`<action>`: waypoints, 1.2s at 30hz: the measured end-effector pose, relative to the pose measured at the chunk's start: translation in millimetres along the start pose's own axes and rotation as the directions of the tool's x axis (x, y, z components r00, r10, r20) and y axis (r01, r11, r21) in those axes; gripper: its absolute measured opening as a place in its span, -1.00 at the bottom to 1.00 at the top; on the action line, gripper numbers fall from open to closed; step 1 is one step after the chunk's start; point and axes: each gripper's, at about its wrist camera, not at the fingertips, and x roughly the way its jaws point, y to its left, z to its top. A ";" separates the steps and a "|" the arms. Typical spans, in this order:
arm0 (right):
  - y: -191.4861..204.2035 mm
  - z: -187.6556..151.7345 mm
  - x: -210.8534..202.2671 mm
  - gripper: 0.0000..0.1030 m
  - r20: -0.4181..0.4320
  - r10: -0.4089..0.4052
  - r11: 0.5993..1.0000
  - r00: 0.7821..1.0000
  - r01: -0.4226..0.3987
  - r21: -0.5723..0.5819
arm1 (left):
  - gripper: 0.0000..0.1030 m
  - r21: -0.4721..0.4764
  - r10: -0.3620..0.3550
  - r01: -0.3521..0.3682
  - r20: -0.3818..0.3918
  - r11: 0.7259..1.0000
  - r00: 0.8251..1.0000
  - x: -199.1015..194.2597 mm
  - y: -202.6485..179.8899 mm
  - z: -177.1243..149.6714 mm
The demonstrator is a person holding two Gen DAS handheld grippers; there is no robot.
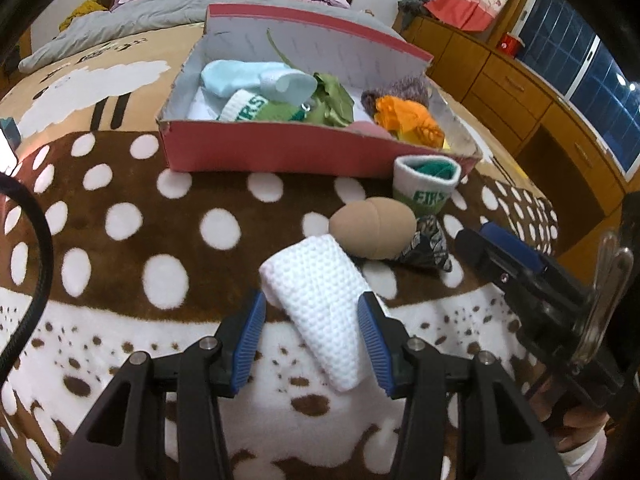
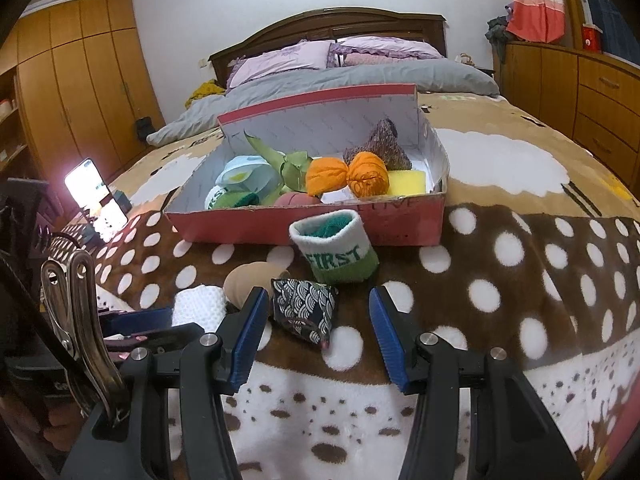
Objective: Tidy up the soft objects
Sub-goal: 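Grasp the white mesh cloth with the left gripper while the right grasps the navy wave-pattern pouch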
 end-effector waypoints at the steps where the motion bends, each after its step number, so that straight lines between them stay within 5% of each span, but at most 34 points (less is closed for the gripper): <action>1: -0.1 -0.8 1.1 0.04 -0.003 0.001 1.000 1.000 -0.001 -0.001 | 0.00 0.002 0.000 0.000 0.000 1.000 1.000 1.0 -1.1 -0.2; 11: -3.1 -6.2 10.4 0.04 -0.021 0.005 1.000 1.000 -0.005 0.011 | -0.05 0.049 0.001 -0.002 0.022 0.999 1.000 10.0 -12.7 -5.5; 16: -1.6 -8.7 16.6 0.04 -0.037 0.013 1.000 0.999 -0.012 0.007 | -0.62 0.047 -0.008 0.005 0.050 0.999 0.999 2.6 -8.1 -4.8; 18: 0.1 -9.4 18.9 0.04 -0.045 0.014 1.000 0.999 -0.014 0.003 | -0.68 0.040 -0.016 0.014 0.058 0.999 0.998 -1.3 -5.7 -3.1; 30: 10.2 -9.7 32.2 0.04 -0.087 0.030 0.999 0.996 -0.033 -0.039 | -0.76 0.021 -0.019 0.016 0.112 1.000 0.994 -20.7 4.0 0.0; 32: 10.7 -10.4 33.8 -0.27 -0.093 0.031 0.998 0.995 -0.035 -0.044 | -0.76 0.018 -0.020 0.018 0.117 1.000 0.993 -22.6 5.6 0.2; 36: 9.1 -12.3 32.3 -0.42 -0.092 0.026 0.999 0.995 -0.030 -0.040 | -0.76 0.014 -0.019 0.018 0.126 1.000 0.992 -26.3 6.9 0.5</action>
